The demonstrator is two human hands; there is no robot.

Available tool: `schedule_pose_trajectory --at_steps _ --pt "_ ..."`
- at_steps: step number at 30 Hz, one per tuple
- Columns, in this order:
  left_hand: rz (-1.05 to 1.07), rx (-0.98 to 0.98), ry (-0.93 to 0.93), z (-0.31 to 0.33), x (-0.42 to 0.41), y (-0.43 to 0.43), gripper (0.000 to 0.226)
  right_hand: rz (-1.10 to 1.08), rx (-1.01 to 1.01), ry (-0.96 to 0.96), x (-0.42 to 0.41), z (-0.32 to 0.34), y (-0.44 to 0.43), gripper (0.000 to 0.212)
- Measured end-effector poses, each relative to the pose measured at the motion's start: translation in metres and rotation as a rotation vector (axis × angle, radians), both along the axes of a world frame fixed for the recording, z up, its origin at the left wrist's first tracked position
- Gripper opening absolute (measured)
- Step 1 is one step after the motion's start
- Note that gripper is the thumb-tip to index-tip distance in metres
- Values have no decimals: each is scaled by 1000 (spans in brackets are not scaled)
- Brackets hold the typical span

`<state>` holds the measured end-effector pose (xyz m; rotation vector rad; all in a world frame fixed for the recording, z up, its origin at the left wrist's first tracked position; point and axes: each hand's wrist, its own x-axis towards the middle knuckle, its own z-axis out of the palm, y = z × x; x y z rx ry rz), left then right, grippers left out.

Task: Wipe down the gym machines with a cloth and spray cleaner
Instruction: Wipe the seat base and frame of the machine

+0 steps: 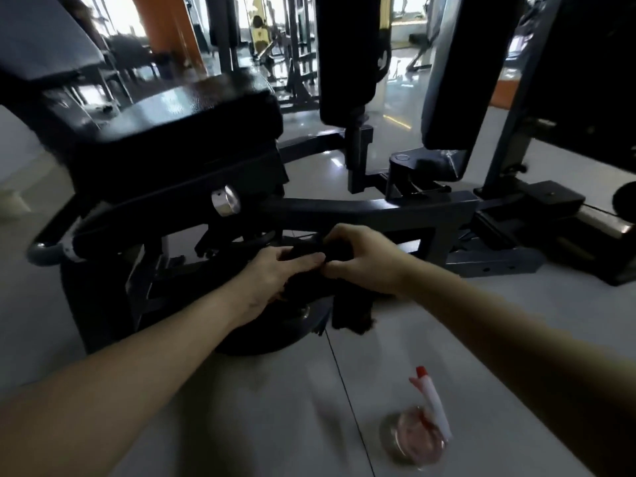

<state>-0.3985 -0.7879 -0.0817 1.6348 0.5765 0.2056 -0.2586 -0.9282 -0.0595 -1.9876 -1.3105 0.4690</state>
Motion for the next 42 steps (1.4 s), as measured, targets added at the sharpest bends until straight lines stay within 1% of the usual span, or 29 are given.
schedule_pose_trajectory --at_steps 2,3,4,6,7,10,11,12,13,15,16,18,19,22,24,25,26,27,28,29,30,31,32,33,35,36,38,40,42 --pt "-65 -38 -9 3 -3 11 47 -2 64 -40 1 13 -5 21" --pt "-91 -44 -4 4 -4 18 46 -5 86 -25 0 18 -6 10" --pt "-110 -42 6 4 -5 23 43 -15 96 16 2 19 -8 8" --pt "-129 -9 28 0 -7 31 34 -58 42 88 6 15 -8 25" --pt "-138 19 36 -4 -8 34 32 -64 -13 81 6 10 -7 28" --pt "-179 78 58 -14 -10 41 30 3 -131 -78 -1 -6 -3 12" --pt "-192 87 71 -15 -12 45 27 37 -145 -99 -6 -10 -2 12" --pt "-216 86 88 -16 -14 48 26 66 -135 -125 -13 -16 0 14" --pt "-242 78 111 -16 -18 52 29 88 -131 -200 -20 -22 1 20" --pt "-278 50 170 -19 -25 57 27 98 -102 -436 -30 -37 7 32" --pt "-291 29 196 -21 -27 58 26 94 -74 -528 -31 -43 9 34" --pt "-288 3 218 -27 -30 56 31 109 -32 -647 -30 -50 15 34" --pt "-271 25 215 -31 -30 55 31 116 -23 -696 -29 -50 17 33" --pt "-176 105 150 -36 -26 54 17 30 -7 -810 -38 -51 24 28" --pt "-125 112 99 -33 -22 54 11 -100 -92 -787 -51 -46 29 20" --pt "-108 120 76 -32 -20 55 13 -202 -137 -714 -53 -40 35 15" --pt "-97 135 58 -30 -18 54 14 -277 -213 -574 -52 -33 41 10" --pt "-93 146 48 -30 -15 53 14 -304 -292 -400 -49 -28 46 11" --pt "-99 151 47 -30 -13 52 14 -296 -334 -214 -45 -24 50 15" --pt "-112 150 48 -32 -10 51 14 -261 -372 -85 -39 -24 50 21" --pt "-133 145 53 -34 -9 50 16 -258 -356 28 -35 -26 48 27" --pt "-155 136 57 -35 -7 49 16 -272 -294 118 -35 -30 42 33" --pt "-176 125 56 -36 -6 50 15 -294 -224 131 -37 -33 35 35" --pt "-197 117 55 -36 -6 50 13 -286 -186 40 -40 -35 30 33" --pt "-255 91 69 -29 -8 51 9 -226 -196 -181 -45 -36 21 30" --pt "-291 42 85 -24 -10 52 8 -193 -186 -266 -47 -31 16 30" --pt "-356 -127 109 -17 -18 56 17 -116 -172 -407 -43 -20 8 32" --pt "-403 -283 104 -11 -26 61 21 -29 -134 -479 -40 -8 3 30" --pt "-435 -388 99 -7 -33 62 22 53 3 -514 -41 5 4 32"
